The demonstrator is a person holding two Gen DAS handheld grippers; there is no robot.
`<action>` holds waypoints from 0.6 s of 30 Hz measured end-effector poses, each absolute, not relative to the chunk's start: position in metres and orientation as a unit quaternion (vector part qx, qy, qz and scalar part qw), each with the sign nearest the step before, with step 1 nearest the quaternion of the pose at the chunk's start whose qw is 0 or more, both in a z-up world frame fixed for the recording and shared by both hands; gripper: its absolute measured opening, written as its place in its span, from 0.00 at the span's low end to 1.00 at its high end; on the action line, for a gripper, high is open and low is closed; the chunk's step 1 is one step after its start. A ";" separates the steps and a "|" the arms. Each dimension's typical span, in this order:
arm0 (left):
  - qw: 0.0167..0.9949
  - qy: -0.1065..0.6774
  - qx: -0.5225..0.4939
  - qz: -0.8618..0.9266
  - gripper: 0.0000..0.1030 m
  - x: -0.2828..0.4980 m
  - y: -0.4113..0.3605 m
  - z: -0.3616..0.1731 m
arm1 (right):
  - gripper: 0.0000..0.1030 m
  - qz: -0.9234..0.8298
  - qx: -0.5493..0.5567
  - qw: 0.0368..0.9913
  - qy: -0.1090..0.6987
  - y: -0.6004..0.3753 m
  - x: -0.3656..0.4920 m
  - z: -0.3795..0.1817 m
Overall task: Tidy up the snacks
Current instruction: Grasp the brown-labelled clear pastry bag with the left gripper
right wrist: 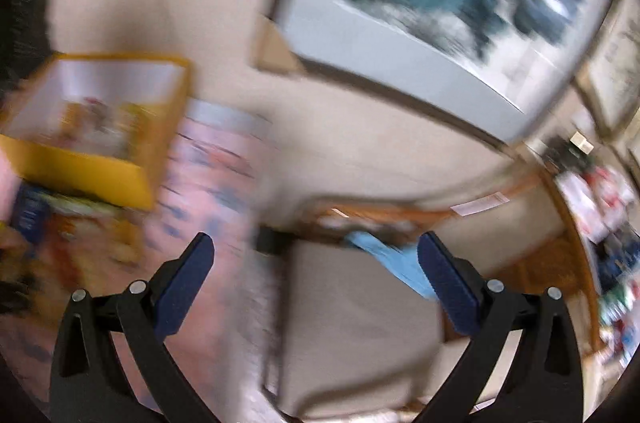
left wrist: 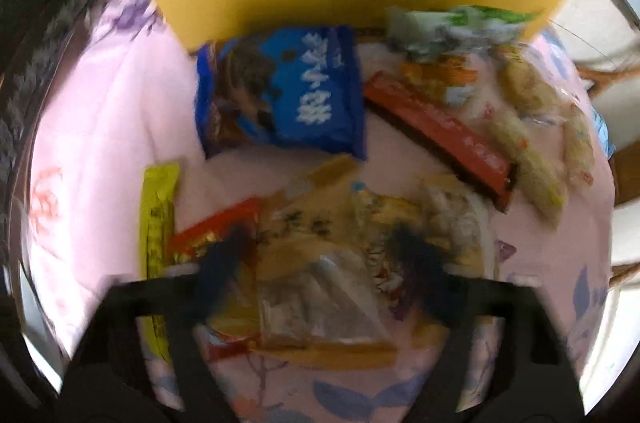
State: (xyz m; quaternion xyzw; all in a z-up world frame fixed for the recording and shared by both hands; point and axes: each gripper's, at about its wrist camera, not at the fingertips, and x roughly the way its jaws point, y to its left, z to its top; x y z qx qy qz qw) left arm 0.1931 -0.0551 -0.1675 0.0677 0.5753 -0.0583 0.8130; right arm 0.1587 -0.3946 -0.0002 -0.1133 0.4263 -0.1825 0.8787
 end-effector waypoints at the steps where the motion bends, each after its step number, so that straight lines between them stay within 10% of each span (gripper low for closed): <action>1: 0.812 0.575 0.068 -0.068 0.43 0.192 -0.055 -0.165 | 0.99 -0.202 -0.104 0.870 0.438 -0.408 0.155 -0.007; 18: 0.830 0.546 0.040 -0.102 0.42 0.132 -0.033 -0.105 | 0.99 -0.094 0.061 0.893 0.436 -0.396 0.081 -0.009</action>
